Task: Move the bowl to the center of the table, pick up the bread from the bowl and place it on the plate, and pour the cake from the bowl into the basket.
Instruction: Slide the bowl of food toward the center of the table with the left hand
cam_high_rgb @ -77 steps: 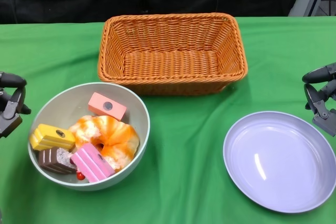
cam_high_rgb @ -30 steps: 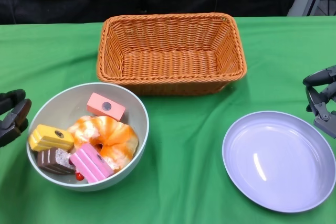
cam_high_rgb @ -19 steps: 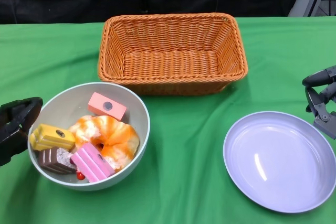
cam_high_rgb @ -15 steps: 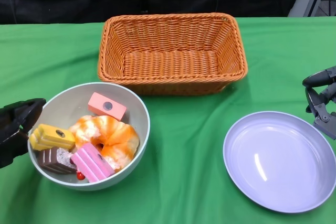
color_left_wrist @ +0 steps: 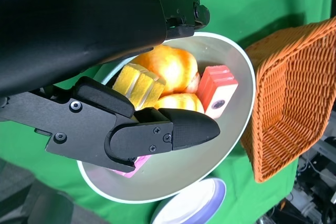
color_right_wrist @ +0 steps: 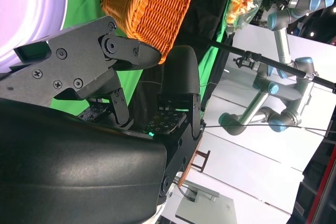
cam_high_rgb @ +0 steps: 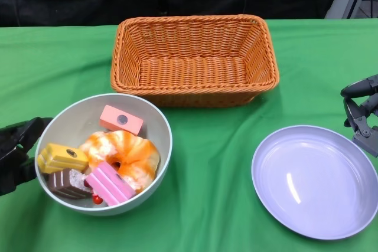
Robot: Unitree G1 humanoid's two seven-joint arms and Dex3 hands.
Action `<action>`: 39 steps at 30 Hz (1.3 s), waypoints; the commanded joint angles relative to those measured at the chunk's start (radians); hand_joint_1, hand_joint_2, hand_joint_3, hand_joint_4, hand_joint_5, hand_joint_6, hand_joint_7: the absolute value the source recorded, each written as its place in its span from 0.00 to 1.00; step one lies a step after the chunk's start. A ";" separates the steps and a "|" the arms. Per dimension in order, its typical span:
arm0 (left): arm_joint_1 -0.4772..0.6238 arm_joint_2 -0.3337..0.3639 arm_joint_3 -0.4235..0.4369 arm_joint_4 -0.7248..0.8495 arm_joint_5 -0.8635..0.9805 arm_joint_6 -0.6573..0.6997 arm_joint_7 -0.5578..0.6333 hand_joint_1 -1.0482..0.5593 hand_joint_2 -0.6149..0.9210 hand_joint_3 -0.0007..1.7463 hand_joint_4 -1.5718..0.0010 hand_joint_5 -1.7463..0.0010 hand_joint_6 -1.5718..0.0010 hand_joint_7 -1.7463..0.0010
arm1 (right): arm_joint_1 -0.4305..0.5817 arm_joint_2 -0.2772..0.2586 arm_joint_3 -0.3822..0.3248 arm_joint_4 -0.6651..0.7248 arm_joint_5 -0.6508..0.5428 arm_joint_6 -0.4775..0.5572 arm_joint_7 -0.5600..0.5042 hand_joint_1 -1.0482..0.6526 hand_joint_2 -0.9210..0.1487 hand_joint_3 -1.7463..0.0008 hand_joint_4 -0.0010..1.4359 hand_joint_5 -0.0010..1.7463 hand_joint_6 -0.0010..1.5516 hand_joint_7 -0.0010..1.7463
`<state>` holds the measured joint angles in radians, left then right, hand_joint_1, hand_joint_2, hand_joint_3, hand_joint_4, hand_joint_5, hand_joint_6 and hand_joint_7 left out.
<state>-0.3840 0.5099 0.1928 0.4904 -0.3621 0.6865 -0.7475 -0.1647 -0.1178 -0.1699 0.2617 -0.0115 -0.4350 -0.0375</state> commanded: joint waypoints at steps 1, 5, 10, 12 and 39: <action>-0.005 0.016 -0.005 -0.016 -0.022 0.055 -0.027 0.20 1.00 0.30 1.00 1.00 1.00 1.00 | 0.002 -0.010 -0.002 -0.010 -0.009 -0.005 -0.009 0.55 0.18 0.64 0.50 0.92 0.43 0.71; -0.001 0.014 -0.015 -0.032 -0.019 0.065 -0.032 0.20 1.00 0.30 1.00 1.00 1.00 1.00 | -0.001 -0.007 -0.001 -0.004 -0.008 -0.009 -0.014 0.55 0.18 0.65 0.50 0.92 0.43 0.71; 0.005 0.010 -0.023 -0.055 -0.024 0.075 -0.033 0.20 1.00 0.30 1.00 1.00 1.00 1.00 | -0.004 -0.005 0.000 -0.004 -0.001 -0.007 -0.013 0.55 0.19 0.64 0.50 0.92 0.43 0.72; 0.012 0.006 -0.026 -0.072 -0.024 0.075 -0.030 0.20 1.00 0.31 1.00 1.00 1.00 1.00 | -0.004 -0.006 0.001 -0.003 -0.005 -0.008 -0.015 0.55 0.19 0.64 0.50 0.92 0.43 0.72; 0.055 -0.068 -0.043 -0.261 -0.085 0.242 0.037 0.21 1.00 0.28 1.00 1.00 1.00 1.00 | -0.014 -0.001 0.009 0.014 -0.007 -0.013 -0.024 0.53 0.19 0.65 0.50 0.91 0.43 0.72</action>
<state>-0.3323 0.4429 0.1521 0.2538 -0.4333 0.9158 -0.7196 -0.1689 -0.1177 -0.1532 0.2760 -0.0260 -0.4472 -0.0535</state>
